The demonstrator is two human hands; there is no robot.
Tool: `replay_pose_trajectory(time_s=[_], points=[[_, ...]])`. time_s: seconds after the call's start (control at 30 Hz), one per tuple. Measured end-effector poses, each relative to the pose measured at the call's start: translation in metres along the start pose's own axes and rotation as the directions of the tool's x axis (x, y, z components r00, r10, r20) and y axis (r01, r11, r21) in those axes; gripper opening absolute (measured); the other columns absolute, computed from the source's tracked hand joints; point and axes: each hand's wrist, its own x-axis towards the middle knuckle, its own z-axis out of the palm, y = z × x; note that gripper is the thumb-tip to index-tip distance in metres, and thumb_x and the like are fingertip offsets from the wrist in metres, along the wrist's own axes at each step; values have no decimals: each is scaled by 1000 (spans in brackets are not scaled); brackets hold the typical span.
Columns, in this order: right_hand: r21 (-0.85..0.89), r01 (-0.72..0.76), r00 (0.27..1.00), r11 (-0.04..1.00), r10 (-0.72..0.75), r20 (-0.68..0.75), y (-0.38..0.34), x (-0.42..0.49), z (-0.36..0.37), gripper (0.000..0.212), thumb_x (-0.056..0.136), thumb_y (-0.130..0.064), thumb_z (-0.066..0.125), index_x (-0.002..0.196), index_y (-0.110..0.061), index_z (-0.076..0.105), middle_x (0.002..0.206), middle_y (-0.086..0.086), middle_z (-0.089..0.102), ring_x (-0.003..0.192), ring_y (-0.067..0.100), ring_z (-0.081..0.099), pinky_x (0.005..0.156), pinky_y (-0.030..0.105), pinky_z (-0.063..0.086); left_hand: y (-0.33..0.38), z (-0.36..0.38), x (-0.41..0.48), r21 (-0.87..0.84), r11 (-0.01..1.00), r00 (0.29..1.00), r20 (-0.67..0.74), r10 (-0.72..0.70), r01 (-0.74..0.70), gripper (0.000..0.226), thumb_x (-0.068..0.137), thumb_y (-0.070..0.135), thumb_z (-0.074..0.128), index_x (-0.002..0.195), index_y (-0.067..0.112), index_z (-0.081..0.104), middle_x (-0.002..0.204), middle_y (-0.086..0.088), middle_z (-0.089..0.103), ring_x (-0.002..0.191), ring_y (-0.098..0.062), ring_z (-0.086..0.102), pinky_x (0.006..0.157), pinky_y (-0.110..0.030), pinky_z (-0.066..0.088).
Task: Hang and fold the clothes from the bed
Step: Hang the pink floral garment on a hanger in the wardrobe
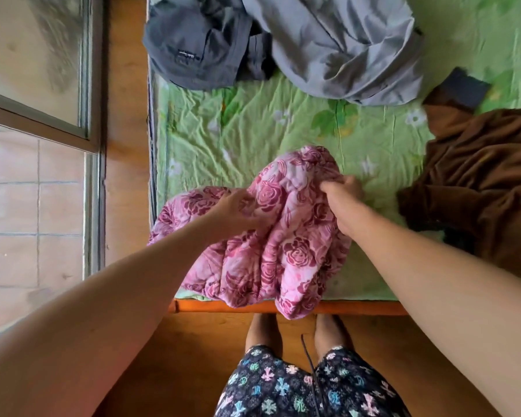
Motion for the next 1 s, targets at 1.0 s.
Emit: replay_pose_trajectory(time_s=[1.0], points=[[-426,788,607,445,-678,414,-163,-208,-130,63,82,16,34,99,-39,59,136,8,55,100,29,57,66,28,44,125,-72,-194,531,788,833,-246,496,-312,105,66,32,92,151,11,35,149,-10,30,133,-25,36,112,-35,38]])
